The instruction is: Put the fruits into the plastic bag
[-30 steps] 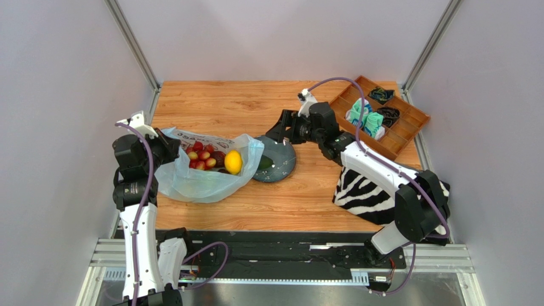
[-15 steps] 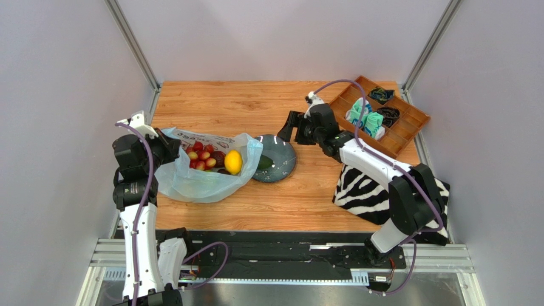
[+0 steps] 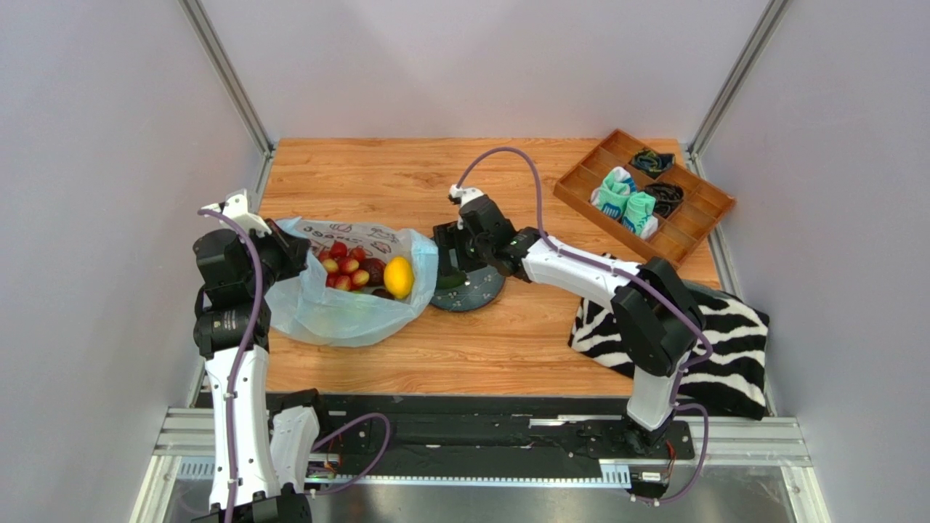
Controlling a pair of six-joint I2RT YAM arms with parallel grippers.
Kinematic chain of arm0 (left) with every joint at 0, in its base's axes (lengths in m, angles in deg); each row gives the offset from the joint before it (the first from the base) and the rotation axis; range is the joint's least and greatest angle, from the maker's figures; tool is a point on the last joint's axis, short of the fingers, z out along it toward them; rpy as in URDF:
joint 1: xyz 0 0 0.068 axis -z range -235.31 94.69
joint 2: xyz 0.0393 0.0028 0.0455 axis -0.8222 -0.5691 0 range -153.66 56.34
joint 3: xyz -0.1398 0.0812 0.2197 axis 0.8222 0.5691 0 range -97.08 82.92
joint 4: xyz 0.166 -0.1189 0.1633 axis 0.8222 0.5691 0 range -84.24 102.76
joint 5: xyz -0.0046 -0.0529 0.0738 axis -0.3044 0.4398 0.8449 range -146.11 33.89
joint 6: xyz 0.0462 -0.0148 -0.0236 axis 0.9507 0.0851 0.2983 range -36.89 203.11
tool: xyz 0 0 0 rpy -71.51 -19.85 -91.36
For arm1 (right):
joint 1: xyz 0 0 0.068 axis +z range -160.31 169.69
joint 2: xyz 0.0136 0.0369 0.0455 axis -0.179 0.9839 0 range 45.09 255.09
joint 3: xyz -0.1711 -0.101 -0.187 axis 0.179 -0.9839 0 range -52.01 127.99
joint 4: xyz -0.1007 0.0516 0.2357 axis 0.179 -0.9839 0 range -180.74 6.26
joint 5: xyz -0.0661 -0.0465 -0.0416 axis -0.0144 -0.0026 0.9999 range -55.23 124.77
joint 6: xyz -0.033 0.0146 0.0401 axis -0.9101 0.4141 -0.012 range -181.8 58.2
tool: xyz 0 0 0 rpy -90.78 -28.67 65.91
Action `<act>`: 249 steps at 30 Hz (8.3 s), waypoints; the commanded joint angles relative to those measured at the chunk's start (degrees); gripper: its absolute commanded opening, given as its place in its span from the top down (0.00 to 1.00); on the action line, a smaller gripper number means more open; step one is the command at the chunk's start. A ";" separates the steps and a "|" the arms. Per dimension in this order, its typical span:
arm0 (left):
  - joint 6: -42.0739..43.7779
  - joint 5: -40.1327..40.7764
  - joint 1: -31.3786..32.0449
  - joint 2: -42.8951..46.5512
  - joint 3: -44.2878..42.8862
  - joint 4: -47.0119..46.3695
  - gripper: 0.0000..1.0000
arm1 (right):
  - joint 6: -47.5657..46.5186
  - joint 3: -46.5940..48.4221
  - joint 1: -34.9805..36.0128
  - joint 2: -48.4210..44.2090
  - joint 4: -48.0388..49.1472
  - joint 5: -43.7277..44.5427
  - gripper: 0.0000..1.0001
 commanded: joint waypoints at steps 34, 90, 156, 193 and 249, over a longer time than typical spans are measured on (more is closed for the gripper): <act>-0.41 -1.09 -0.51 0.03 0.14 -1.89 1.00 | -11.28 12.04 4.53 14.63 -8.70 6.60 0.44; -0.49 -1.53 -0.51 0.47 0.14 -1.98 1.00 | -14.18 35.65 22.72 11.26 -14.32 17.40 0.77; -0.40 -1.62 -0.77 -0.76 0.06 -1.80 1.00 | -4.34 -15.91 9.54 -22.20 12.21 -10.62 0.19; 6.71 25.54 -2.09 -4.89 -23.77 13.14 1.00 | -5.66 40.59 10.24 0.47 -5.27 -13.35 1.00; 6.54 3.31 -2.44 21.29 -16.03 16.66 0.02 | -5.39 -18.45 4.71 -59.71 -6.41 28.13 0.07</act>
